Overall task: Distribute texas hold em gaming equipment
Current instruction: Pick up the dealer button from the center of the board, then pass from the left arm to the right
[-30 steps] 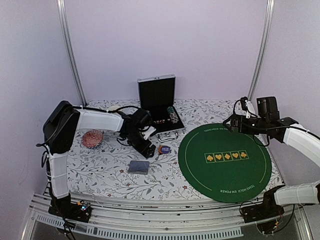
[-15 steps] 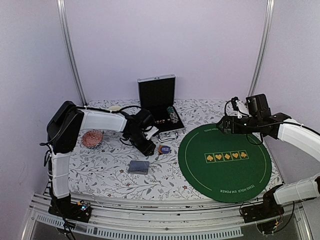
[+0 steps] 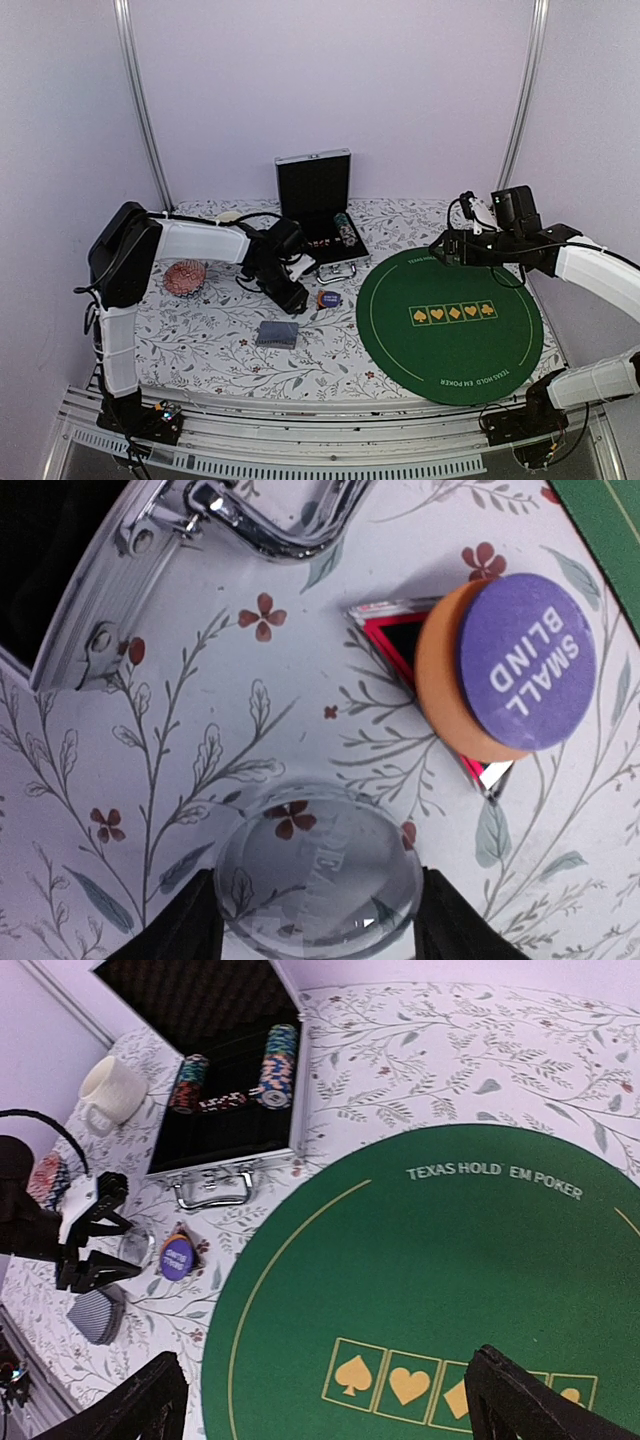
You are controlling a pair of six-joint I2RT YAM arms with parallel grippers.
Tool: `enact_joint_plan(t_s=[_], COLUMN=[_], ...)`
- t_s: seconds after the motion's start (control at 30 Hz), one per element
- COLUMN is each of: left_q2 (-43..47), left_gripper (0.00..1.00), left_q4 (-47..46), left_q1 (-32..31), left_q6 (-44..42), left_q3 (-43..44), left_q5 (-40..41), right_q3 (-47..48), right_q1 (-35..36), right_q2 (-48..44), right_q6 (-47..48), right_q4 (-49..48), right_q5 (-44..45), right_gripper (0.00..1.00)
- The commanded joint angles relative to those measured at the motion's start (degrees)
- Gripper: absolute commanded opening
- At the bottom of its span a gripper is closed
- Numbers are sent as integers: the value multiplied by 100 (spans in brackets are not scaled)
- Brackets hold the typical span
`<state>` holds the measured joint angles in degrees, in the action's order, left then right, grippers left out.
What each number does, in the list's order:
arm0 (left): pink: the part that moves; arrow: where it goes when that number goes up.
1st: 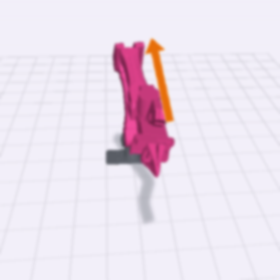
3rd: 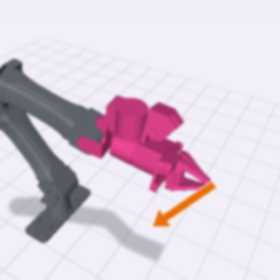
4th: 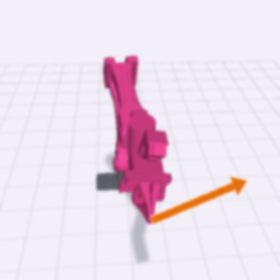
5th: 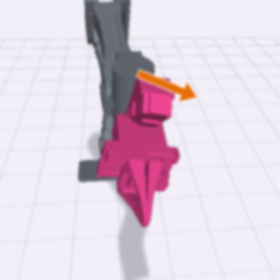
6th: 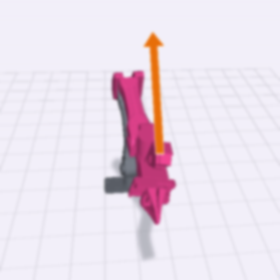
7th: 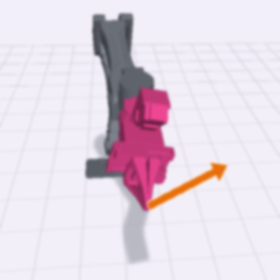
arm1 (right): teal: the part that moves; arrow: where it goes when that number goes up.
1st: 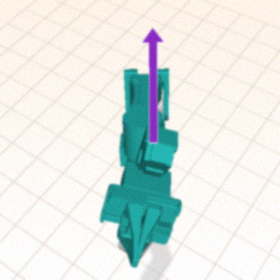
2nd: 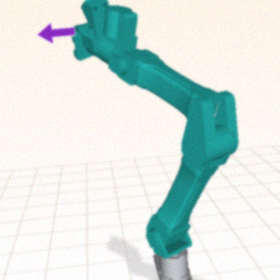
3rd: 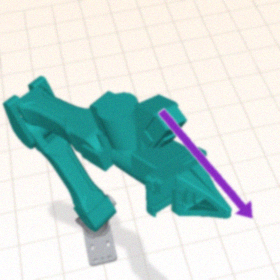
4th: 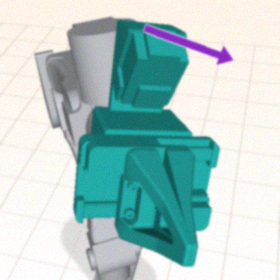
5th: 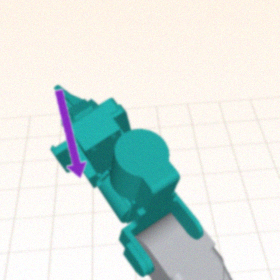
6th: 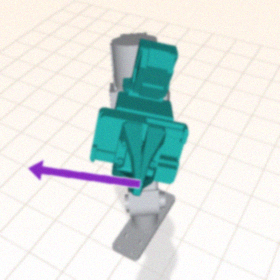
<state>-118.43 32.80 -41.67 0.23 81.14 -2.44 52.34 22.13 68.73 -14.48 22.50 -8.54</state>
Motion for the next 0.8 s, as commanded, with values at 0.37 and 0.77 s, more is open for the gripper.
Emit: enact_joint_plan(t_s=[0.37, 0.77], left_q2=[2448, 3586], left_gripper=[23, 22], left_q4=[-144, -1092], left_q1=[-449, -766], left_q6=[-1002, -1528], left_q3=[-129, -396], left_q5=[-42, 282], right_q3=[784, 2223], right_q1=[803, 1691], right_q2=[411, 1651], right_q6=[-1515, -1656], right_q4=[-1374, -1373], right_q5=[-1264, -2136], right_gripper=[88, 83])
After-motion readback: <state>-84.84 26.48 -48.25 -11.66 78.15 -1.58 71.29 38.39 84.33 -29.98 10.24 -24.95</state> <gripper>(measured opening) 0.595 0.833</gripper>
